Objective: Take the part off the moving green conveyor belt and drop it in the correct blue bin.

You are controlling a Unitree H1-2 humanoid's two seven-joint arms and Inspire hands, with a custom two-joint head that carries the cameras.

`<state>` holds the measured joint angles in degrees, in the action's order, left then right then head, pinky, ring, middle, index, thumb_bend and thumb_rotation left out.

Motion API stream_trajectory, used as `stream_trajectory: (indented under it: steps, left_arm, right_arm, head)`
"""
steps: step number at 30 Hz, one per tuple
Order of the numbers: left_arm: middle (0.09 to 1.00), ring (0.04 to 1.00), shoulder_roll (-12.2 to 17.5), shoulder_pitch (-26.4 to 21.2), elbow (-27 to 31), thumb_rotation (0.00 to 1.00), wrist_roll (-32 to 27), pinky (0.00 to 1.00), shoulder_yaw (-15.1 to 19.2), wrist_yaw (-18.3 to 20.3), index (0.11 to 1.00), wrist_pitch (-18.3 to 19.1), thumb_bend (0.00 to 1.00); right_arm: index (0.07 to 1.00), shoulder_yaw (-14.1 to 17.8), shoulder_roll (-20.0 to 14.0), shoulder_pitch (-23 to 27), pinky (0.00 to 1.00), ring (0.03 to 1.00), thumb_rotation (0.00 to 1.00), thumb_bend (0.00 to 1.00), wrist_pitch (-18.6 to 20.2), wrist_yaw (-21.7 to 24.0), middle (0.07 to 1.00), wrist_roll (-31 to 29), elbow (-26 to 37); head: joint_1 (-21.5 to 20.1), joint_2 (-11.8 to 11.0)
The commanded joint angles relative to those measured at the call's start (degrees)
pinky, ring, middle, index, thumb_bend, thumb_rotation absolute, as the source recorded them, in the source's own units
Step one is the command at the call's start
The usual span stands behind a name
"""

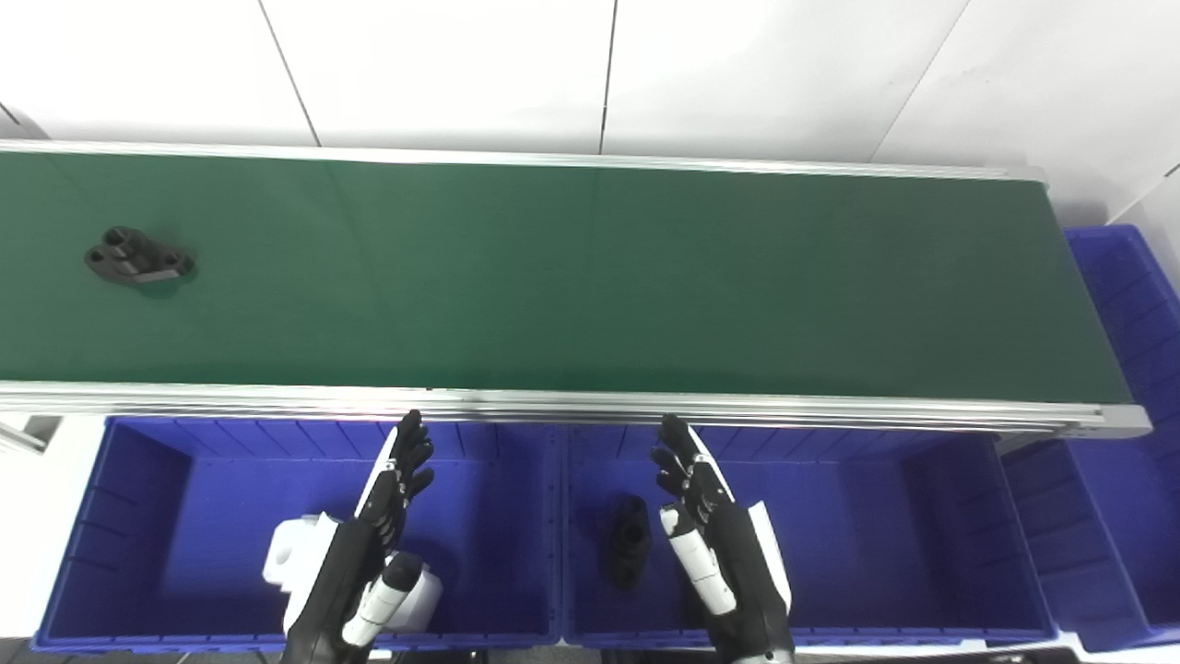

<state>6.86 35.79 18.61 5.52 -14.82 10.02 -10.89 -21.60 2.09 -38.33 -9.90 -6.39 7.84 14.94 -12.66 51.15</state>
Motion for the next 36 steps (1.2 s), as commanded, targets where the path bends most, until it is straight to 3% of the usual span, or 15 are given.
stream_trajectory:
  steps: [1, 29, 33, 36]
  left_arm:
    - [1.000, 0.977, -0.03, 0.02, 0.76, 0.94, -0.03, 0.94, -0.05, -0.51, 1.000, -2.27, 0.91]
    - [1.000, 0.980, 0.02, 0.19, 0.68, 0.95, 0.26, 0.94, 0.02, -0.73, 1.000, -2.82, 0.90]
    - [1.000, 0.978, -0.11, 0.17, 0.21, 0.95, 0.87, 0.93, -0.03, -0.92, 1.000, -3.13, 0.91]
    - [1.000, 0.980, -0.39, 0.24, -1.10, 0.95, 1.28, 0.93, -0.28, -1.07, 1.000, -4.06, 0.91]
  right_arm:
    - [0.945, -2.28, 2.63, -1.58, 0.91, 0.919, 0.85, 0.78, -3.46, 0.26, 0.941, 0.12, 1.20]
    - [0.948, -2.55, 2.63, -1.91, 0.92, 0.923, 0.86, 0.79, -4.04, 0.17, 0.942, 0.22, 1.01]
    - [0.946, -2.43, 2.59, -1.88, 0.92, 0.919, 0.85, 0.79, -4.15, 0.15, 0.938, 0.00, 0.75]
    - [0.951, -2.06, 2.11, -1.76, 0.92, 0.923, 0.86, 0.78, -5.22, 0.27, 0.942, -0.42, -0.36]
  head:
    - [0.00, -0.03]
    - [-0.13, -0.26]
    - [0.22, -1.02]
    - [4.42, -3.80]
